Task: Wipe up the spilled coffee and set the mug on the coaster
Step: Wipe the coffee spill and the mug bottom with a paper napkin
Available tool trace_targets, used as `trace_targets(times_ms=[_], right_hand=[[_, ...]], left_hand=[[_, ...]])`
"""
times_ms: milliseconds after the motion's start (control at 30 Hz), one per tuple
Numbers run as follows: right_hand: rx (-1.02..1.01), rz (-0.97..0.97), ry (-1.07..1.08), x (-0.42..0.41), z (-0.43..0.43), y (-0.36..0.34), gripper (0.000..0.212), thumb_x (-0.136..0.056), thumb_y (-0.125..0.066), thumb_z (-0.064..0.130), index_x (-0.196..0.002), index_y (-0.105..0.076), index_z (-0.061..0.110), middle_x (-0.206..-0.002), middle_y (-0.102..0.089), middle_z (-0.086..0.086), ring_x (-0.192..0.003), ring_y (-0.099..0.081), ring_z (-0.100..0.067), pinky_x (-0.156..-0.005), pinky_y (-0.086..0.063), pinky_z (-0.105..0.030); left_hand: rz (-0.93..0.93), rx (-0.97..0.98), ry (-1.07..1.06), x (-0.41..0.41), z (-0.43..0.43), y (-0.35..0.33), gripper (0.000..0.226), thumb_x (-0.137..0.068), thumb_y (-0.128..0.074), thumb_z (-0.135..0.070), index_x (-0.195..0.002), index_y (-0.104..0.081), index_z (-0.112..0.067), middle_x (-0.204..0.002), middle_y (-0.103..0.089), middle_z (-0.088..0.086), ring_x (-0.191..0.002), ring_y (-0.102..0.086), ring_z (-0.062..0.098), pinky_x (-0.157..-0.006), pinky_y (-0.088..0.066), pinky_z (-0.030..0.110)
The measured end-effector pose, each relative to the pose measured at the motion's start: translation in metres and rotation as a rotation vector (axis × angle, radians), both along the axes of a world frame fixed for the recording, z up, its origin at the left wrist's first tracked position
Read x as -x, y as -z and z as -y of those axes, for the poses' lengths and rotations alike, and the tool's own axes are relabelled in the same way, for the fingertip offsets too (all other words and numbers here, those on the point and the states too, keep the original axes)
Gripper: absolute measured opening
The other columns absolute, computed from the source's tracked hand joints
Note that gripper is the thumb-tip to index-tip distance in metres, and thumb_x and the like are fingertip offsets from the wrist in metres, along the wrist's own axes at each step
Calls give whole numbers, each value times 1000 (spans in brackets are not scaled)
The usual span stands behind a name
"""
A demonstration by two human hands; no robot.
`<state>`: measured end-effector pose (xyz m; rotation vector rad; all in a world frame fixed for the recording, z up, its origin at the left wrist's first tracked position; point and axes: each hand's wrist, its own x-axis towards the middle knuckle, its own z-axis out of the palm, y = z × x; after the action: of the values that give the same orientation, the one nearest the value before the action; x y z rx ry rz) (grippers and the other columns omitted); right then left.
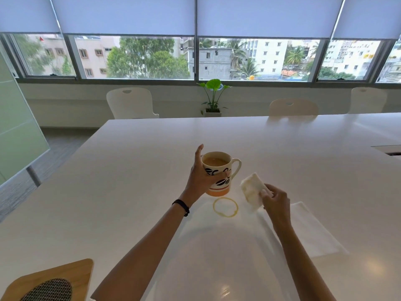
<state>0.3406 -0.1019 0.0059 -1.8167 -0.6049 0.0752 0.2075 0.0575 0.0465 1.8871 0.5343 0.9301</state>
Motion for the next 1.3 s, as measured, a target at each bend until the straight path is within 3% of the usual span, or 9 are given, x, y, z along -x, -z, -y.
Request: trace_targets(times_ms=[167,267,467,567,733,867,1033,1167,1300], right_hand=[[245,429,-32,18,-18,10,39,-79,-55,2,-116,-63,15,-107,-70,-16,-97,-66,-31,-78,-52,-35],[401,484,-216,30,-30,25,47,-82,-49,-1,-126,-55,16,-129,-60,-7,-118,-55,-22,-93,-46,-32],[490,509,-316,51,-51,39,36,-91,-47,11,-125,-56,19,-127,-61,-8,-113,-59,-26,-93,-46,-32],[470,508,-476,51,-53,40,35,-91,-49,10,-121,-59,26,-126,-62,-5,-113,-59,-24,-97,-44,-33],[540,533,-786,32,-38,38,46,-89,-47,0,-121,-58,32,-135,-50,10,-131,-40,-12,-110,-34,-36],[582,604,-636,16,-18,34,47,-88,-47,5,-119,-58,39,-133,-52,13,-126,-46,-8,-104,-40,-28],[694,713,-391,34,-13,40,44,-88,-41,5,-126,-55,24,-135,-54,0,-120,-54,-13,-99,-44,-29],[718,770,-396,50,-13,46,42,-89,-39,5,-126,-52,18,-133,-56,-3,-121,-53,-13,-99,-45,-29],[573,660,-479,50,-4,47,45,-88,-44,2,-124,-57,26,-137,-51,2,-127,-44,-6,-106,-30,-18]], left_hand=[[-11,1,-43,11,-9,1,100,-67,-81,-21,-142,-14,-21,-129,-51,12,-115,-51,25,-94,-44,35],[-17,-32,-71,15,-13,2,100,-67,-81,-21,-142,-15,-20,-129,-51,13,-115,-51,25,-92,-44,32],[-32,-48,-89,19,-17,4,98,-68,-80,-22,-142,-15,-20,-132,-49,13,-117,-50,26,-95,-44,36],[-32,-53,-109,19,-16,8,99,-68,-80,-23,-142,-15,-19,-131,-50,14,-117,-51,27,-96,-46,41],[-34,-43,-90,18,-15,16,100,-67,-81,-24,-142,-16,-21,-130,-51,12,-115,-51,25,-92,-44,33],[-28,-23,-66,18,-18,21,101,-66,-82,-22,-142,-16,-22,-128,-52,13,-114,-52,26,-92,-45,34],[-29,-13,-76,14,-19,24,99,-66,-82,-21,-141,-17,-20,-127,-52,13,-114,-52,27,-95,-47,40],[-22,-11,-61,10,-19,29,98,-67,-81,-20,-141,-17,-19,-129,-51,14,-115,-52,27,-94,-46,38],[-27,0,-39,6,-16,38,98,-66,-82,-20,-141,-18,-19,-128,-51,12,-115,-52,25,-91,-45,32]])
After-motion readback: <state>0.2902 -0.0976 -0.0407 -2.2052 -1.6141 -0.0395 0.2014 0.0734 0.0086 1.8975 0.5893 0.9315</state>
